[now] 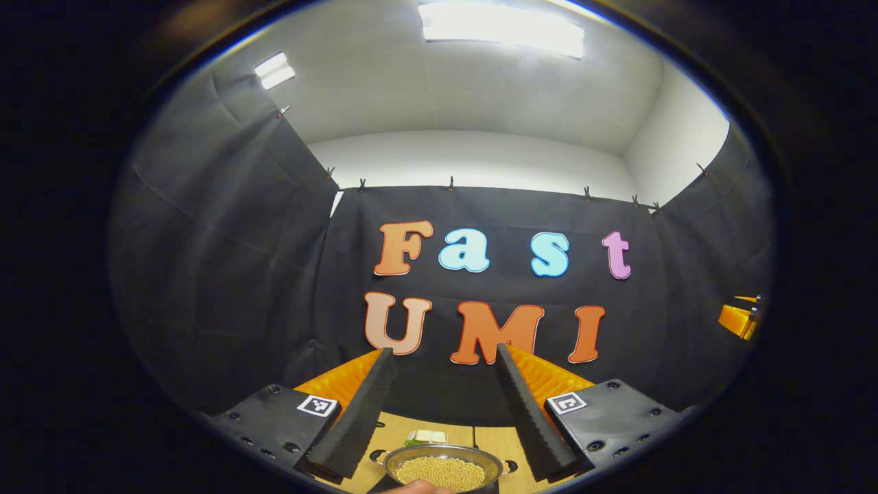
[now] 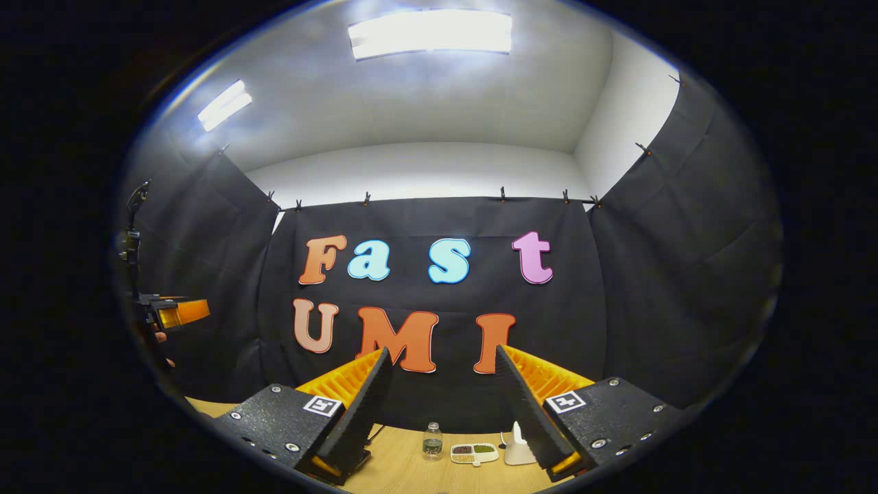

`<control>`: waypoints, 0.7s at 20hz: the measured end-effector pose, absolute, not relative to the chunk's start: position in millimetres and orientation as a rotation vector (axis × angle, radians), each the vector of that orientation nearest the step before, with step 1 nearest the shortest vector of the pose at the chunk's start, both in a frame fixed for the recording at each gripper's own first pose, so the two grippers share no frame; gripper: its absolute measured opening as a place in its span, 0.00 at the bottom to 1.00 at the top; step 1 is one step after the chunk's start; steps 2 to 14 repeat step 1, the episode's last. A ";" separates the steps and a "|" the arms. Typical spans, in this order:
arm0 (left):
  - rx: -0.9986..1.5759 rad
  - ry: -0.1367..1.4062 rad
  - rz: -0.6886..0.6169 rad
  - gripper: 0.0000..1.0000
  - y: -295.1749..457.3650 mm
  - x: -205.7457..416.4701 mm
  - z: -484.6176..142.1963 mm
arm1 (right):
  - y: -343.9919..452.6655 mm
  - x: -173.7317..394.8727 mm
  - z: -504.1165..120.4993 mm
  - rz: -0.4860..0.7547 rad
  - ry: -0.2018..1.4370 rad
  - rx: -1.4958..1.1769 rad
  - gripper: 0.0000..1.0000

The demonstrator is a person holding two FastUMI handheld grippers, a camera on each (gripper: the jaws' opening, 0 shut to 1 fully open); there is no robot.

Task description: First push the handle of the pot to place it horizontally, then grasp the pot with both hands and set it on the induction cooktop.

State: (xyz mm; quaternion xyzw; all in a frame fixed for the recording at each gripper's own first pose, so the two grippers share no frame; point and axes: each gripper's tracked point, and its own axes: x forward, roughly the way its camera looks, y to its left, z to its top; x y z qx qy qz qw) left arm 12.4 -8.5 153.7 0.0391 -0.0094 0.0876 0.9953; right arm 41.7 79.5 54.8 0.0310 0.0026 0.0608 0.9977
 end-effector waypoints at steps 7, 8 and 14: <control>0.083 -0.014 0.171 0.99 -10.2 13.6 150.6 | 80.9 43.1 52.2 0.125 0.011 0.066 0.93; 0.083 -0.014 0.171 0.99 -10.2 13.6 150.6 | 80.9 43.1 52.2 0.125 0.011 0.066 0.93; 0.083 -0.014 0.171 0.99 -10.2 13.6 150.6 | 80.9 43.1 52.2 0.125 0.011 0.066 0.93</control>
